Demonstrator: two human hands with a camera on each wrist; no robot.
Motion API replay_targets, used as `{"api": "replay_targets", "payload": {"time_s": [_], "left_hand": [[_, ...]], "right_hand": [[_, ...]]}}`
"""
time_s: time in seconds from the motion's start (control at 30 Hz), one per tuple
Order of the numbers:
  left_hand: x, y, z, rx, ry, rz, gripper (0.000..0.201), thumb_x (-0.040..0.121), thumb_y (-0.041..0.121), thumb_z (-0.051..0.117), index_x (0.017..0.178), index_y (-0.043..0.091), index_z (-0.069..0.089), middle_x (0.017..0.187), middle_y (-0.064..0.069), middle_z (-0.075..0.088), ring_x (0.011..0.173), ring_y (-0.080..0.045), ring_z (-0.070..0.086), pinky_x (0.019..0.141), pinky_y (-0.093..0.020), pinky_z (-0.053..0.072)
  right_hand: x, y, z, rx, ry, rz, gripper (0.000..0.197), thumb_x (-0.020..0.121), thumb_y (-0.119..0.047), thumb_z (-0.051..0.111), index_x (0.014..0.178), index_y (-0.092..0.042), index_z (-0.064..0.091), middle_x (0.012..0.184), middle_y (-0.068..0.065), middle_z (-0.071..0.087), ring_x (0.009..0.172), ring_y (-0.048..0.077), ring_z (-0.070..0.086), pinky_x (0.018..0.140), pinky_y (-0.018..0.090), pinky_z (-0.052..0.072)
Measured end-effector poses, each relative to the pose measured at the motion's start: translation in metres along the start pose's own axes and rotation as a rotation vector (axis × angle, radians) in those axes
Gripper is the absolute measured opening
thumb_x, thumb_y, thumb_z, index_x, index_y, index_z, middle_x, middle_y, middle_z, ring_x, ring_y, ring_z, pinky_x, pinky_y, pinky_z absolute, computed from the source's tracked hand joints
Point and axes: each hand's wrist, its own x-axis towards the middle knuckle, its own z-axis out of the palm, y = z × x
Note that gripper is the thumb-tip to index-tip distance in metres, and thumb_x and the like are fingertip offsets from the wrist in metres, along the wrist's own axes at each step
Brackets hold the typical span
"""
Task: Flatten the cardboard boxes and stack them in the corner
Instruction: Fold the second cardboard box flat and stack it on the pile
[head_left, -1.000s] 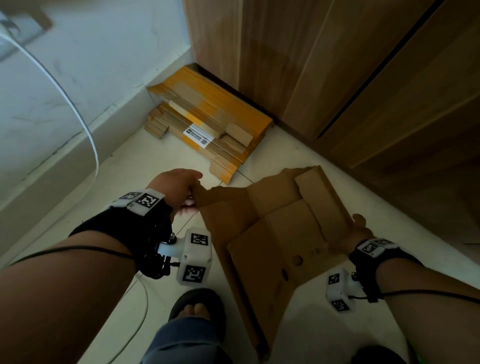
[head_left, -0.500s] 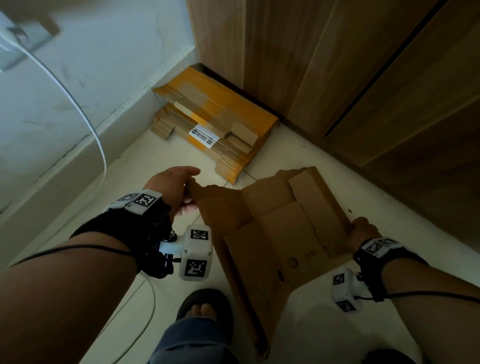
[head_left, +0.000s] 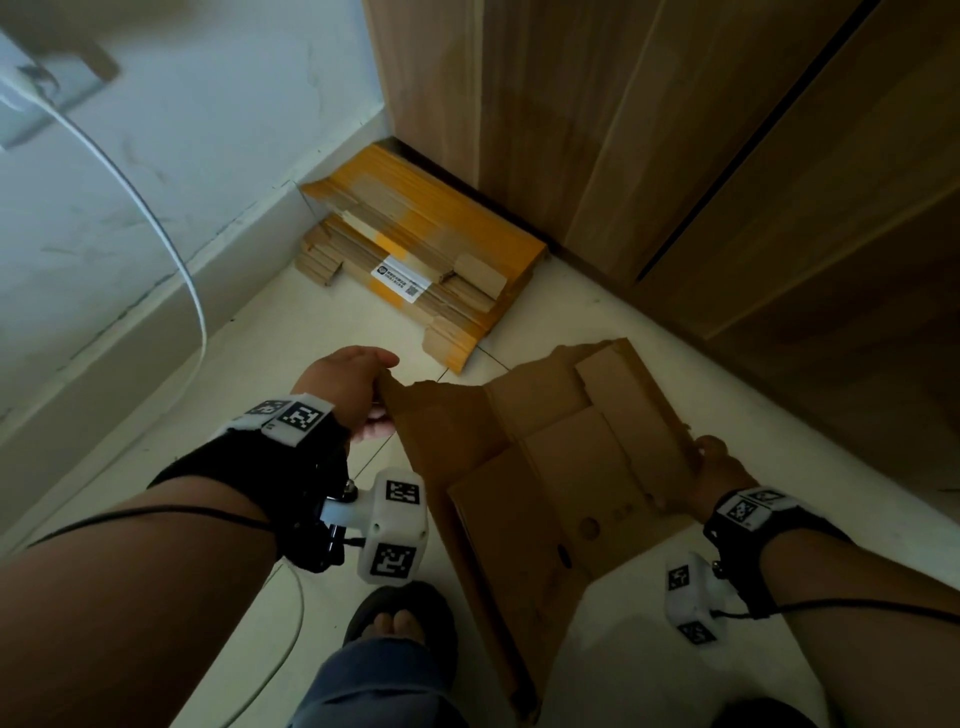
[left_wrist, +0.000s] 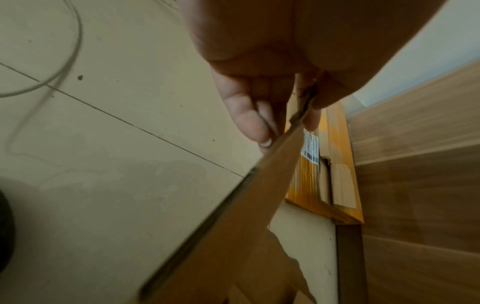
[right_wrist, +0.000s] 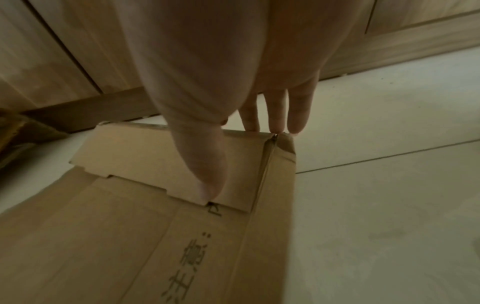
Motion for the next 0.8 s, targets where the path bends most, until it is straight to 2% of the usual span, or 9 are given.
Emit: {"api": "replay_targets", "payload": {"time_s": [0.1,0.17,0.23,0.33,0.47,0.57,0.67,0.73,0.8], "left_hand": [[0.0,-0.001,-0.006,-0.024,0.008,-0.015,0.029,0.093,0.012,0.039,0.077,0.021,0.062,0.078,-0.009,0.056,0.055,-0.019,0.055,0.049,-0.026,0.055],[0.002,0.0,-0.01,-0.028,0.021,-0.028,0.031,0.093,0.011,0.038,0.075,0.021,0.061,0.075,-0.01,0.055,0.052,-0.02,0.055,0.049,-0.027,0.053],[0.003,0.002,-0.013,-0.039,0.035,-0.032,0.031,0.093,0.01,0.037,0.076,0.021,0.061,0.07,-0.009,0.054,0.042,-0.017,0.055,0.037,-0.021,0.05],[0.003,0.006,-0.013,-0.049,0.051,-0.028,0.03,0.093,0.009,0.037,0.077,0.02,0.06,0.068,-0.008,0.054,0.029,-0.011,0.053,0.033,-0.018,0.047],[0.0,0.009,-0.01,-0.039,0.038,-0.014,0.025,0.094,0.014,0.04,0.083,0.02,0.061,0.078,-0.01,0.057,0.053,-0.019,0.06,0.034,-0.019,0.048],[-0.004,0.012,-0.005,-0.023,0.032,0.036,0.021,0.093,0.017,0.042,0.095,0.018,0.062,0.082,-0.011,0.061,0.062,-0.021,0.062,0.042,-0.023,0.055],[-0.006,0.013,0.0,-0.054,0.016,0.079,0.017,0.092,0.022,0.046,0.098,0.019,0.062,0.083,-0.011,0.063,0.065,-0.022,0.064,0.047,-0.022,0.055],[-0.008,0.013,0.003,-0.076,-0.035,0.082,0.016,0.091,0.028,0.052,0.104,0.022,0.06,0.085,-0.01,0.064,0.066,-0.021,0.065,0.053,-0.024,0.056],[-0.009,0.012,0.006,-0.132,-0.116,0.075,0.021,0.088,0.02,0.055,0.109,0.024,0.059,0.087,-0.008,0.062,0.069,-0.023,0.065,0.063,-0.027,0.057]], "right_hand": [[0.0,-0.005,0.004,-0.101,0.033,0.052,0.099,0.071,-0.022,0.075,0.15,-0.016,0.015,0.138,0.018,0.048,0.12,0.035,0.052,0.099,0.04,0.046],[-0.003,-0.011,0.009,-0.171,0.023,0.071,0.079,0.073,-0.025,0.071,0.142,-0.011,0.035,0.131,0.016,0.055,0.111,0.032,0.058,0.088,0.032,0.05],[-0.007,-0.018,0.013,-0.208,-0.025,0.06,0.049,0.077,-0.023,0.065,0.123,-0.006,0.057,0.118,0.014,0.065,0.093,0.028,0.063,0.079,0.027,0.05],[-0.01,-0.018,0.013,-0.186,-0.087,0.04,0.041,0.08,-0.021,0.063,0.117,-0.005,0.06,0.116,0.015,0.065,0.093,0.028,0.063,0.081,0.028,0.052],[-0.02,-0.013,-0.002,-0.013,-0.141,0.004,0.057,0.082,-0.019,0.062,0.135,-0.007,0.044,0.132,0.017,0.054,0.113,0.034,0.056,0.09,0.034,0.047],[-0.029,-0.011,-0.017,0.213,-0.136,-0.009,0.053,0.089,-0.015,0.055,0.139,-0.007,0.042,0.137,0.017,0.05,0.12,0.035,0.051,0.097,0.036,0.042],[-0.039,-0.013,-0.029,0.603,-0.136,0.057,0.039,0.093,-0.015,0.046,0.128,0.0,0.052,0.127,0.017,0.054,0.118,0.037,0.051,0.105,0.046,0.039],[-0.048,-0.017,-0.033,0.809,-0.125,0.106,0.039,0.09,-0.021,0.049,0.126,-0.006,0.054,0.117,0.012,0.055,0.112,0.034,0.052,0.105,0.048,0.038],[-0.056,-0.021,-0.036,0.86,-0.098,0.087,0.038,0.087,-0.025,0.052,0.123,-0.012,0.056,0.114,0.011,0.056,0.108,0.033,0.053,0.103,0.046,0.04]]}}
